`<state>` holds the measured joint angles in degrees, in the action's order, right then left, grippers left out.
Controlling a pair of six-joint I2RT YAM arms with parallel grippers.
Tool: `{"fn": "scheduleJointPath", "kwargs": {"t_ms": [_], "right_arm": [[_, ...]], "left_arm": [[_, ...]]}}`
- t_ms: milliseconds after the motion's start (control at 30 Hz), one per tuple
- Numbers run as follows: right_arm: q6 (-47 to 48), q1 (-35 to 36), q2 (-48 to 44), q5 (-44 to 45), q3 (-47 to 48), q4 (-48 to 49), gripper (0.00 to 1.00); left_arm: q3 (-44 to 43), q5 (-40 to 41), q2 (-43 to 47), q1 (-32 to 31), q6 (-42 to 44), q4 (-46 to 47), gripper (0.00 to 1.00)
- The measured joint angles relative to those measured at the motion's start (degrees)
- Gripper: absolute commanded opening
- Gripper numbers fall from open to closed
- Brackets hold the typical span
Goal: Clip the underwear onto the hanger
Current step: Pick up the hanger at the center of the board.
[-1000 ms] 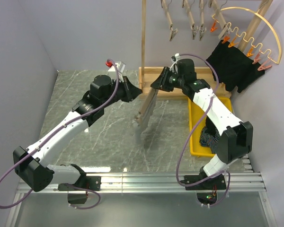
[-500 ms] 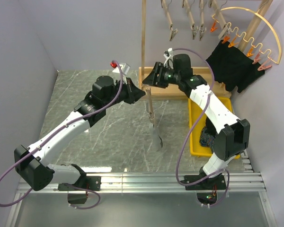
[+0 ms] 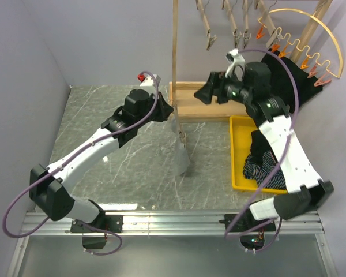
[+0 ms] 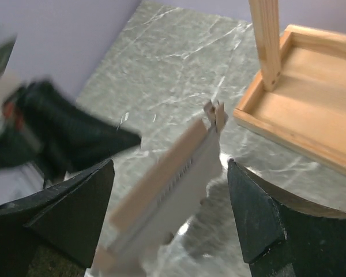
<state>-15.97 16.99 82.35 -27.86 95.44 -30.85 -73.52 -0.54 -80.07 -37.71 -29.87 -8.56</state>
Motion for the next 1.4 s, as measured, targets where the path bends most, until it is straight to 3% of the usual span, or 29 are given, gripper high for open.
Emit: {"fn": "scheduleJointPath", "kwargs": {"t_ms": [200, 333, 533, 1233, 1400], "right_arm": [[7.7, 1.9, -12.9, 2.3, -12.9, 0.1, 0.86], [12.5, 9.2, -16.3, 7.6, -17.2, 0.1, 0.87], [16.7, 17.7, -14.5, 15.2, -17.5, 0.3, 0.87], [18.8, 22.8, -7.9, 21.2, -13.1, 0.1, 0.87], [18.4, 22.8, -4.9, 24.6, -10.2, 0.1, 0.76]], "left_arm": [[-5.4, 7.5, -4.7, 0.0, -2.6, -3.6, 0.0], [-9.8, 11.9, -7.4, -0.1, -5.3, -6.2, 0.0], [-13.0, 16.4, -9.8, -0.9, -7.6, -7.3, 0.0], [-14.9, 20.2, -11.7, -1.5, -10.1, -9.8, 0.0], [-15.7, 20.2, -12.0, -1.5, -10.3, -10.0, 0.0]]}}
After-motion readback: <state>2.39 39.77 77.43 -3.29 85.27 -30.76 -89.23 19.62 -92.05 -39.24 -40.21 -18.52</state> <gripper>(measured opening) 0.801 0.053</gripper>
